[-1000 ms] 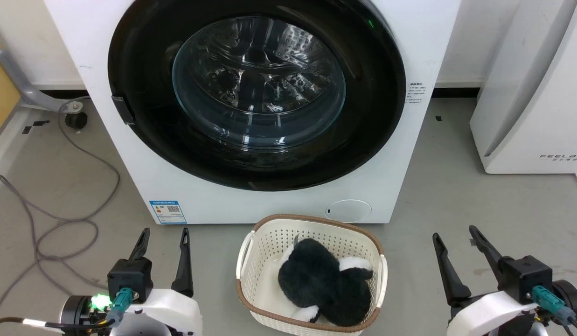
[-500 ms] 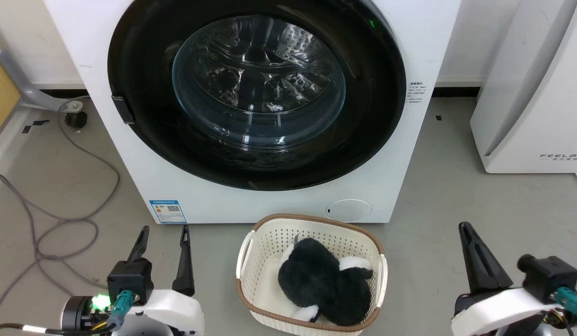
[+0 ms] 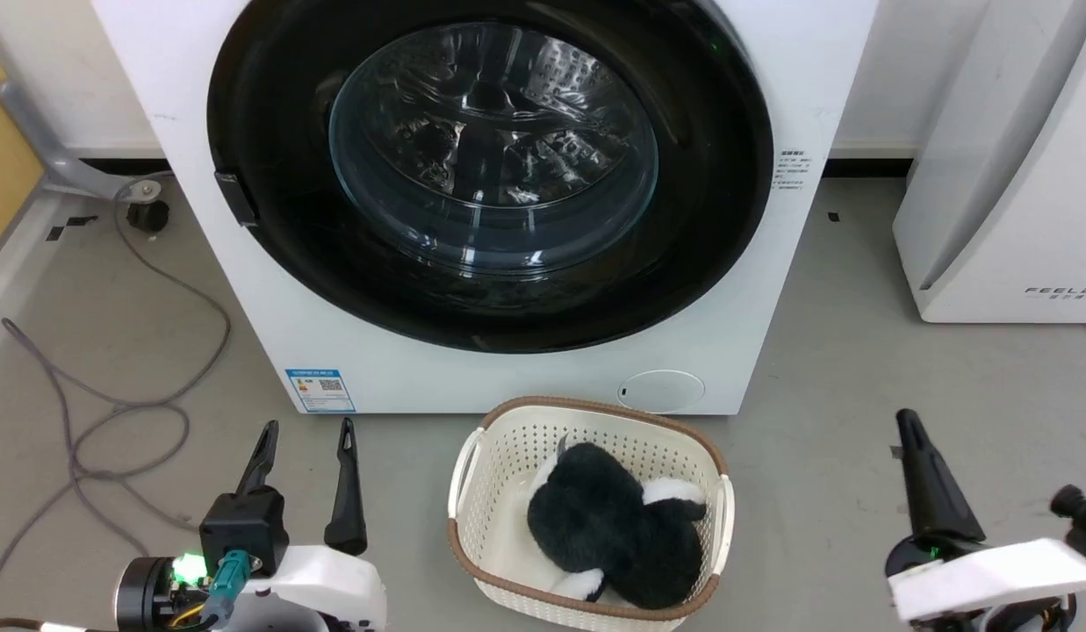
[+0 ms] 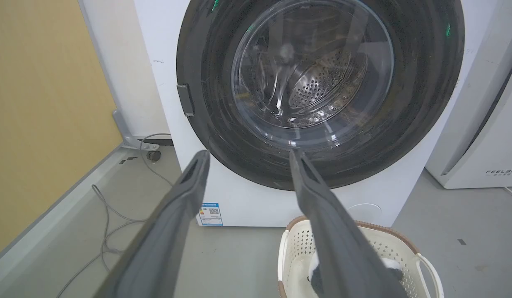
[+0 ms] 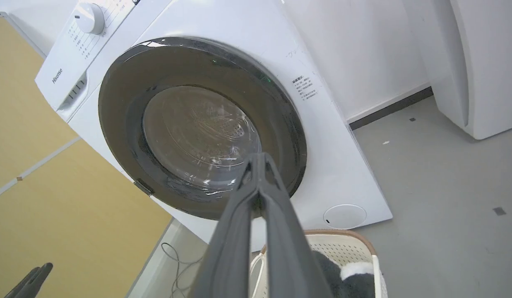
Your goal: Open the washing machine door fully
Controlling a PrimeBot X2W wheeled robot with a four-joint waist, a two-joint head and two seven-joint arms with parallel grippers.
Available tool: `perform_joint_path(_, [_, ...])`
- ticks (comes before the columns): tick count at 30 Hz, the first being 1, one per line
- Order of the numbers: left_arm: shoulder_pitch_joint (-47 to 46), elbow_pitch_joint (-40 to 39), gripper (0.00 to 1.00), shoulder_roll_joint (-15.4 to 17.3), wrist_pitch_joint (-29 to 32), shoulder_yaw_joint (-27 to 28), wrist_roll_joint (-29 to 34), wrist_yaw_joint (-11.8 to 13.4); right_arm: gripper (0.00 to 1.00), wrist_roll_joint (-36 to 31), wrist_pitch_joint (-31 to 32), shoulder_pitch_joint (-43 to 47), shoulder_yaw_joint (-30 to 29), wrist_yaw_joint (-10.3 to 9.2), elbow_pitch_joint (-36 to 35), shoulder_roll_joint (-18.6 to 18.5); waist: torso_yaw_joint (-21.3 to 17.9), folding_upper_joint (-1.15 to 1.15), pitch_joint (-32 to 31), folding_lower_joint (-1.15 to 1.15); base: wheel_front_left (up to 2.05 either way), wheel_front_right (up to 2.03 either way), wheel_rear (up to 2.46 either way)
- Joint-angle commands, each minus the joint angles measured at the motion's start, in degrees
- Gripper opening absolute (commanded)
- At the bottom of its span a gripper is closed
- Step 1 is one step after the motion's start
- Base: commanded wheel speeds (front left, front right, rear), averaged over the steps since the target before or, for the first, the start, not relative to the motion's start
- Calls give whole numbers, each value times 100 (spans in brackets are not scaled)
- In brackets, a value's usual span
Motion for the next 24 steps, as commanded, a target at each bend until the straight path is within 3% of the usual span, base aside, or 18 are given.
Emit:
perform_joint_path(1, [-46,-46,100,2,-69,-21,-23,60,0,382,46,-129,-76,3,57,1,10,0,18,-1,0,0,0])
perform_joint_path(13, [-222,-115,100,2,-212,-68,-30,161,0,1488,398,-888,-659,3,622,-52,115,0,293,-1,0,0,0])
perform_joint_path(24, [-489,-202,100,2,-344,-142,-28,284,0,2253,396,-2155,-982,3,1379,-483,285,0,807,-1,0,0,0])
